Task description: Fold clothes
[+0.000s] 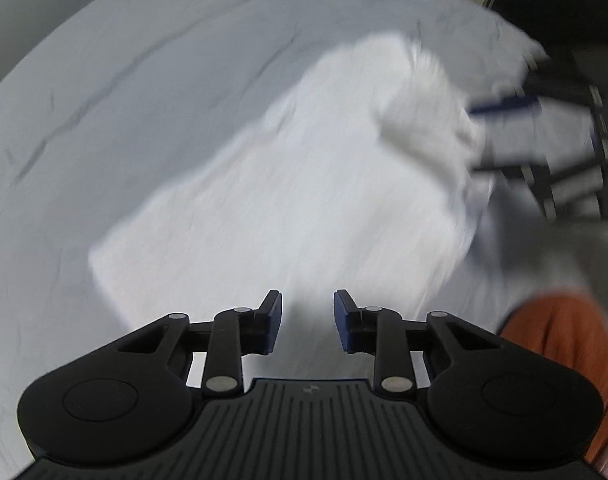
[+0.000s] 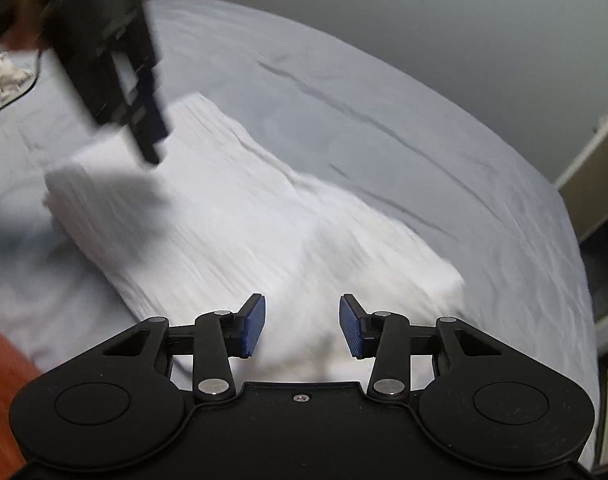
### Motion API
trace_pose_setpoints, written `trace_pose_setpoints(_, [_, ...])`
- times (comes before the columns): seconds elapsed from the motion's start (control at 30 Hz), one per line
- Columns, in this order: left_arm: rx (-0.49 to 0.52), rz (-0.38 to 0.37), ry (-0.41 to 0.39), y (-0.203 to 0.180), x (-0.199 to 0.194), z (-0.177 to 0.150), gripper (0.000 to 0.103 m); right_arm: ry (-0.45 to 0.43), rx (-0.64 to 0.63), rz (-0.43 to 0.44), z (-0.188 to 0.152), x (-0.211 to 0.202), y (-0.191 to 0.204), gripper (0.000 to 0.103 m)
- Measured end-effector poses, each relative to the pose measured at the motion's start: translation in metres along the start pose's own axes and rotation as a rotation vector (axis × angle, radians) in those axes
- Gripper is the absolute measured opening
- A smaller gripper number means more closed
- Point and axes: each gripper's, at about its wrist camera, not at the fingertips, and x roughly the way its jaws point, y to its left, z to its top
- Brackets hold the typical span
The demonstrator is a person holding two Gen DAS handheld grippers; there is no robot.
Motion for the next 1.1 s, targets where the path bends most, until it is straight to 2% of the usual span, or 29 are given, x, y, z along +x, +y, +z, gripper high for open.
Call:
trace_pose_setpoints(0.13, [-0.028, -0.048, -0.017, 0.004, 0.011, -0.035, 0.027, 0.035, 0.01, 0.027, 0.021, 0.039, 0.016, 0.037])
trace_pose_setpoints(0.3, [-0.053, -0.027, -0.023, -0.001, 0.032, -0.055, 0.027, 0.162, 0.026, -0.009, 0.019, 0.088, 0.021, 0.031])
trace_pose_setpoints(0.5, [-0.04, -0.032, -0.047, -0.008, 0.039, -0.066, 0.027, 0.245, 0.103, -0.148, -0.008, 0.072, -0.019, 0.029])
trace_pose_setpoints(0.63, [-0.054, -0.033, -0.06, -0.011, 0.042, -0.076, 0.027, 0.274, 0.116, -0.207, -0.027, 0.05, -0.038, 0.028])
trace_pose_setpoints(0.8, [-0.038, -0.003, -0.085, -0.014, 0.037, -0.08, 0.027, 0.328, 0.108, -0.261, -0.047, 0.033, -0.049, 0.033])
trace_pose_setpoints(0.83, [-0.021, 0.01, -0.095, -0.016, 0.033, -0.08, 0.027, 0.334, 0.098, -0.268, -0.05, 0.028, -0.051, 0.034])
trace_pose_setpoints(0.9, [0.028, 0.04, -0.118, -0.025, 0.022, -0.084, 0.029, 0.31, 0.062, -0.271, -0.056, 0.012, -0.053, 0.043])
trace_pose_setpoints(0.93, [0.064, 0.055, -0.129, -0.032, 0.017, -0.086, 0.035, 0.283, 0.035, -0.258, -0.056, 0.005, -0.051, 0.051])
trace_pose_setpoints(0.97, [0.11, 0.068, -0.134, -0.04, 0.014, -0.089, 0.046, 0.256, 0.005, -0.242, -0.056, 0.0, -0.047, 0.06])
trace_pose_setpoints(1.03, [0.204, 0.092, -0.139, -0.055, 0.01, -0.094, 0.053, 0.214, -0.07, -0.203, -0.057, -0.004, -0.035, 0.069])
trace_pose_setpoints(1.1, [0.35, 0.155, -0.128, -0.078, 0.013, -0.106, 0.057, 0.175, -0.17, -0.154, -0.059, -0.005, -0.019, 0.071])
